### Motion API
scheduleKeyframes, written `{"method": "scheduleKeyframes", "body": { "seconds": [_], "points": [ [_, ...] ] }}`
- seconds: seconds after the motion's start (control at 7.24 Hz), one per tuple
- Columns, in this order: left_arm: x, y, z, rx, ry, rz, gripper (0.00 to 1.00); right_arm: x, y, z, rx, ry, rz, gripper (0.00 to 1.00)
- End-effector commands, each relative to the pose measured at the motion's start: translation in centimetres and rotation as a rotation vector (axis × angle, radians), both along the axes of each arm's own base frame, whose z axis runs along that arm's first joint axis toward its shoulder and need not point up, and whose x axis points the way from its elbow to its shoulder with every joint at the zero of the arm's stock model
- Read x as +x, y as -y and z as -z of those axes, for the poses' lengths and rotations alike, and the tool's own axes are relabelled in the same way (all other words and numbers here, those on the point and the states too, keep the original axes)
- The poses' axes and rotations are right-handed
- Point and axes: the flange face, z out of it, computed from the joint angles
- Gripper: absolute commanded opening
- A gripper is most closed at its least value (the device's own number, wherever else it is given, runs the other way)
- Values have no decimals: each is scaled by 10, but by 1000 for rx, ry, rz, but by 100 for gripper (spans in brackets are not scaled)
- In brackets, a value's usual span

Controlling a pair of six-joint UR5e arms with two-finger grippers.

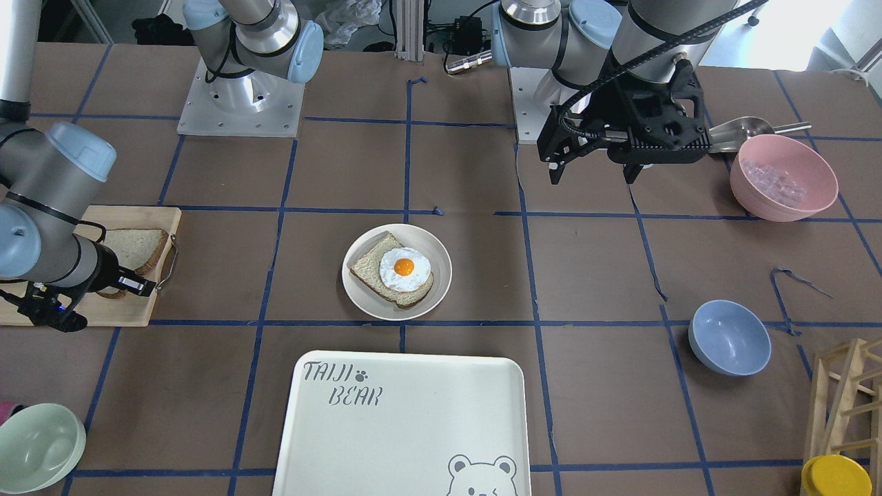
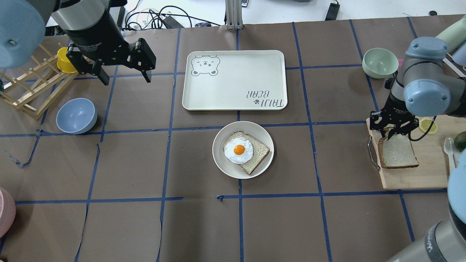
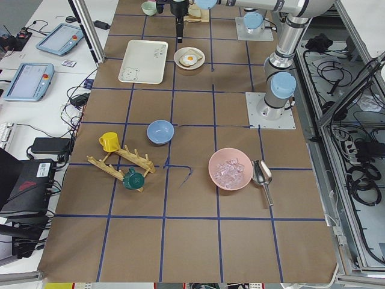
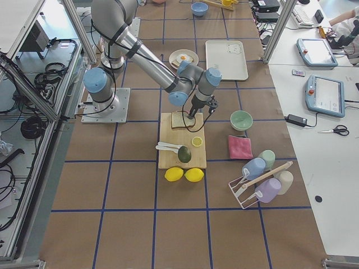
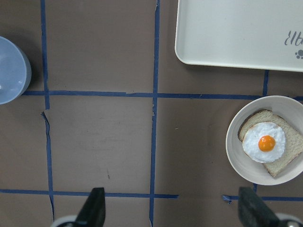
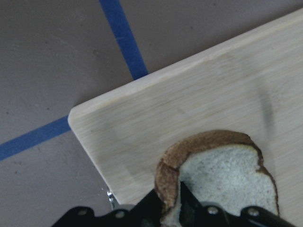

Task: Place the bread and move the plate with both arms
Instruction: 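Lower the right gripper and grasp the bread slice by its edge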

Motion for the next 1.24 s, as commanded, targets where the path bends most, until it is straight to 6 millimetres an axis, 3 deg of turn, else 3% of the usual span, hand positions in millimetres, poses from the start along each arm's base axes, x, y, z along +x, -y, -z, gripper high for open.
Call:
{"method": "scheduleKeyframes", "body": {
  "seconds": [0.0,0.28,0.69,0.83,1.1],
  "points": [
    [0,0,0,0,0,1,100,2,-5,-6,29,11,1,0],
    [0,-1,-1,-2,0,1,100,5,-11,-32,61,27,-1,0],
    [1,0,-1,-2,0,-1,100,6,6,-77,148,68,2,0],
    [1,0,0,0,0,-1,100,14,8,-92,159,66,16,0],
    [1,0,0,0,0,-1,100,66,10,-137,167,27,27,0]
  ]
}}
